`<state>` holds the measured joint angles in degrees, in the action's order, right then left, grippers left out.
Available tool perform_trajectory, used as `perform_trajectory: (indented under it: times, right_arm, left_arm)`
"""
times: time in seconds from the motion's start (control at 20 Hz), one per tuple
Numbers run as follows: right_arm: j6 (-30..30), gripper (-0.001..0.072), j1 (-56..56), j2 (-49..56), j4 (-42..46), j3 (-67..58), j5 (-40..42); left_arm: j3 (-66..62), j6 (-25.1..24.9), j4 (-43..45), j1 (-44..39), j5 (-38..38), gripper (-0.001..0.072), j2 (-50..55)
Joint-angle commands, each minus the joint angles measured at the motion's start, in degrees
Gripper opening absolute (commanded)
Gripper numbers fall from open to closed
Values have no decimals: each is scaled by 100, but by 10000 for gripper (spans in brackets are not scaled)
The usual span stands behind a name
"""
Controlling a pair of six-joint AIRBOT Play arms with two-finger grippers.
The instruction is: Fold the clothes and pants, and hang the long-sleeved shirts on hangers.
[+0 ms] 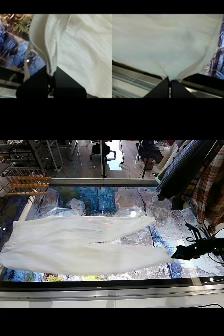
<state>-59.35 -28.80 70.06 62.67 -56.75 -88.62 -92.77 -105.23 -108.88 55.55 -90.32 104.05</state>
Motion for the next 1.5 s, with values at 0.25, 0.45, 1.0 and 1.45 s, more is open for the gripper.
perform_trajectory:
  times: [0.25, 0.45, 1.0, 1.45]
  right_arm:
    - [-166, 426, 4, 0, 15, 52, 1670]
    - [-308, 427, 42, 247, -1681, -44, 3718]
    - [-105, 425, 1213, 4312, -2122, -3995, 3991]
    - [-568, 421, 1290, 5372, -1196, -5372, 3410]
  left_arm:
    - [140, 168, 518, 4, -79, 617, 101]
    - [-330, 791, 404, 2, -76, 616, 87]
    - [-511, 315, -737, -22, 160, 606, -608]
    - [-509, 273, -929, -404, 140, 606, -737]
